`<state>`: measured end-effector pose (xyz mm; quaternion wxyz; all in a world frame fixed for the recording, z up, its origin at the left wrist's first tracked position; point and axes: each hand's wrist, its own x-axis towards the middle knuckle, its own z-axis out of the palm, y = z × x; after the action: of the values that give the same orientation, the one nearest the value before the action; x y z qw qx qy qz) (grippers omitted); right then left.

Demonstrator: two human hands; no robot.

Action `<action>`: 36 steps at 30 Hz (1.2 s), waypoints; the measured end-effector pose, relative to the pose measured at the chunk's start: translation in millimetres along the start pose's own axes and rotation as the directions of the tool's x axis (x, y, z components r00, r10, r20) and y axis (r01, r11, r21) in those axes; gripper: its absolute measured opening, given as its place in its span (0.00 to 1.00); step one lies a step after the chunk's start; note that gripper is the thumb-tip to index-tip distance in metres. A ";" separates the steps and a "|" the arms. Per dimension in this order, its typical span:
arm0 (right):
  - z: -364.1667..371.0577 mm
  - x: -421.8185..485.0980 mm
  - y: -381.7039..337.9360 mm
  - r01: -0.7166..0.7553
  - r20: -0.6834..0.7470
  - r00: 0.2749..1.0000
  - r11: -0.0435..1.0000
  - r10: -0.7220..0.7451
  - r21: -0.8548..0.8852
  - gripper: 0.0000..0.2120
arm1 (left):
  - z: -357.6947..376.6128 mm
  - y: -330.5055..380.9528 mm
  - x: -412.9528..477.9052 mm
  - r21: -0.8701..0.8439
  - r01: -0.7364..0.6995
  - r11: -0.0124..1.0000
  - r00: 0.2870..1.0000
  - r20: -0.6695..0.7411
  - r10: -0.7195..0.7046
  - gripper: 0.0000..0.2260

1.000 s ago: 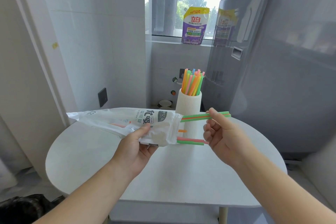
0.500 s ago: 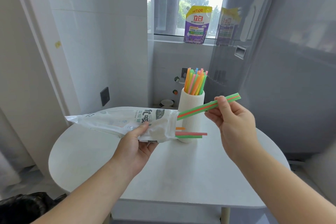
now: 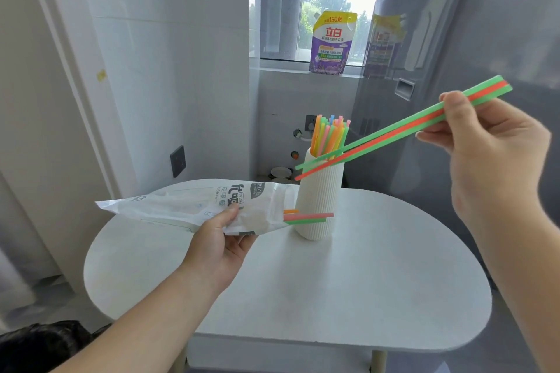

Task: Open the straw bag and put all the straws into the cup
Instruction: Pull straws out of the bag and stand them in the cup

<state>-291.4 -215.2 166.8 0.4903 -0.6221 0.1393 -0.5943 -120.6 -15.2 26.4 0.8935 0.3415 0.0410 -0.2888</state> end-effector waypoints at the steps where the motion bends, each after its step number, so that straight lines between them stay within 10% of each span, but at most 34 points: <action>1: 0.5 1.4 -2.7 0.031 -0.004 1.000 1.000 -0.031 -0.004 0.08 | -0.2 -0.2 0.6 -0.002 0.000 1.000 1.000 0.000 0.000 0.10; 13: 25.0 8.1 -10.2 0.256 0.073 0.966 0.952 -0.247 -0.169 0.08 | -0.9 -6.0 0.6 0.045 0.000 0.999 1.000 0.028 -0.002 0.16; 36: 85.1 47.3 34.5 0.180 0.307 0.952 0.835 -0.014 -0.520 0.09 | -3.2 -6.6 2.1 0.052 0.008 0.999 0.998 0.054 -0.010 0.17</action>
<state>-190.7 -229.7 184.5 0.2783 -0.8218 0.1959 -0.4569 -122.1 -18.2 19.5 0.8838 0.3563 0.0108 -0.3029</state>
